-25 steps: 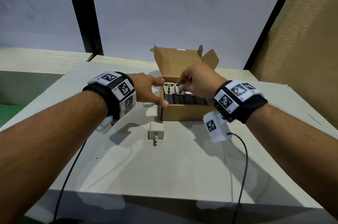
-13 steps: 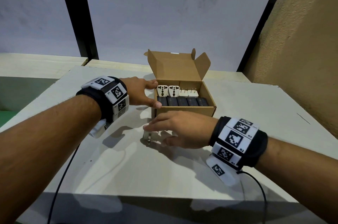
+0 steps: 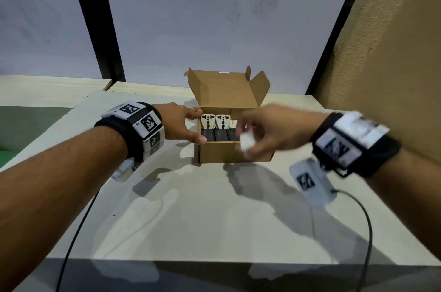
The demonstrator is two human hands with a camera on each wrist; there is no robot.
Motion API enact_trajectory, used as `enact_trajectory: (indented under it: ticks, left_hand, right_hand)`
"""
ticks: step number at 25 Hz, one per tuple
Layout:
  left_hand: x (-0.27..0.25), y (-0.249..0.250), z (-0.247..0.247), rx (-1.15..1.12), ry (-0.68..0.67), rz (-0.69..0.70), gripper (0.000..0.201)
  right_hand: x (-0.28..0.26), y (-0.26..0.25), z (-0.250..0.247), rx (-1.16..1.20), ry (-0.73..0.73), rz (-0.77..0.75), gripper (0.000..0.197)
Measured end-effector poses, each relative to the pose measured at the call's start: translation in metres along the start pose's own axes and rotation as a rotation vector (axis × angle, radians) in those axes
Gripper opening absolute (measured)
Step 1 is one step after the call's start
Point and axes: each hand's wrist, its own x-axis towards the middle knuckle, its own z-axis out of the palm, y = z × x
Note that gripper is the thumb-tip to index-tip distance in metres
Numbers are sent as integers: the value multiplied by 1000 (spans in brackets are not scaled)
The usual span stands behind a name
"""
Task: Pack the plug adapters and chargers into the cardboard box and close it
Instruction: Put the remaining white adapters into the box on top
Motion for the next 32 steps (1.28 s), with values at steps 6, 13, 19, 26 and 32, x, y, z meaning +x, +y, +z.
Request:
enact_trajectory:
  ticks: [6,13,19,26,32]
  left_hand:
    - [1,-1,-3,35,-10,2,98]
    - [4,3,-5,114,-18,2,103]
    - [-1,9,-9,172,-19,-4,97]
    - [4,8,-12,269,-32,27,101]
    - [1,7,-7,228,-31,18,96]
  right_hand:
    - [54,52,-20,-51,145,257,52]
    - [85,49,12,-90,178,266,37]
    - [83,40,5,87,141,268,44]
    - [89,35,10,4,106,342,49]
    - [88,36,13,54,132,330,30]
